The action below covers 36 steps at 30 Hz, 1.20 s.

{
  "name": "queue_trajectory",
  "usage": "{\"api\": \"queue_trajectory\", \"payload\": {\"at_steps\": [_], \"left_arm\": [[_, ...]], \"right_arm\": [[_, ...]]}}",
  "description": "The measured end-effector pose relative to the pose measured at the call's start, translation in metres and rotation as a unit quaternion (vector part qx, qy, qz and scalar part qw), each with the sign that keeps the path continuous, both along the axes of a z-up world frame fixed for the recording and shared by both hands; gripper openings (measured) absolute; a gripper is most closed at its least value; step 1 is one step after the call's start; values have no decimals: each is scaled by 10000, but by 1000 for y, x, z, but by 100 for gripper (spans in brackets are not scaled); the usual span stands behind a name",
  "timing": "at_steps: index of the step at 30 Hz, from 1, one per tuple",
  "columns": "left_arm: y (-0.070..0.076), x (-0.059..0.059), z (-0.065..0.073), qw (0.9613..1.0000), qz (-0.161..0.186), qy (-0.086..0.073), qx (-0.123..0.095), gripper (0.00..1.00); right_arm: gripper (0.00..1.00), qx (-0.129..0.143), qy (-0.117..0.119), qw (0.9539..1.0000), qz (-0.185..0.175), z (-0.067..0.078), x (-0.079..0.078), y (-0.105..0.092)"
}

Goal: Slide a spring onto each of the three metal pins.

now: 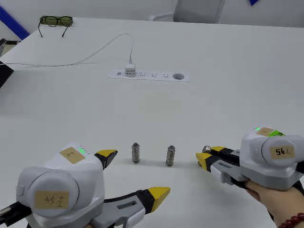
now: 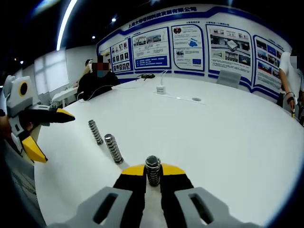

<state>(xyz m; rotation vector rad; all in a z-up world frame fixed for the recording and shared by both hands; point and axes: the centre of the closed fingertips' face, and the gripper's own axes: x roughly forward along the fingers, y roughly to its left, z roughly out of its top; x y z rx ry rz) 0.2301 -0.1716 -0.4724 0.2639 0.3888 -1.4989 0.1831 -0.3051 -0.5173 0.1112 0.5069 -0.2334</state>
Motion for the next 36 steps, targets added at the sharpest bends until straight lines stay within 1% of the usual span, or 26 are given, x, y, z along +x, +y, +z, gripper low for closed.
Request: {"api": "queue_trajectory", "payload": {"at_steps": [1,2,3,7,8,9,10,13,14,16,21,24,26,27,30,32,35,36], "left_arm": [[0,0,0,10000,4,0,3,77],[0,0,0,10000,8,-5,9,77],[0,1,0,10000,6,-10,12,77],[1,1,0,10000,15,-20,19,76],[1,2,0,10000,21,-21,21,76],[1,2,0,10000,24,-37,21,76],[1,2,0,10000,30,-45,28,76],[1,4,0,10000,52,-48,36,76],[1,4,0,10000,59,-60,50,76],[1,5,1,9999,57,-99,73,76],[1,9,1,9998,52,-117,170,75],[1,10,3,9998,44,-107,177,76],[1,11,4,9997,39,-137,202,76],[2,12,4,9996,35,-151,242,76],[3,13,7,9996,37,-95,244,77],[3,13,12,9998,30,-67,181,78],[5,14,15,9998,20,-34,200,80],[6,14,17,9998,15,-39,175,80]], "right_arm": [[12,10,32,10000,-6,-2,-1,0],[12,37,-18,10000,-30,-1,0,0],[12,92,-22,9999,-47,-1,0,1],[13,125,-16,9999,-44,-2,0,1],[15,145,-26,9999,-45,-1,0,1],[18,225,-74,9997,-73,0,0,2],[20,252,-103,9996,-93,2,0,2],[21,235,-172,9996,-61,9,-1,4],[22,291,-227,9993,-62,13,-2,5],[24,294,-264,9992,-58,18,-3,6],[30,235,-274,9993,4,32,-8,10],[35,192,-249,9995,54,40,-11,13],[38,257,-197,9995,47,42,-14,15],[40,292,-123,9995,65,42,-17,17],[45,222,-72,9996,126,48,-21,22],[47,246,-86,9995,158,52,-24,25],[53,295,-135,9994,146,59,-28,28],[54,297,-132,9994,152,60,-29,29]]}}
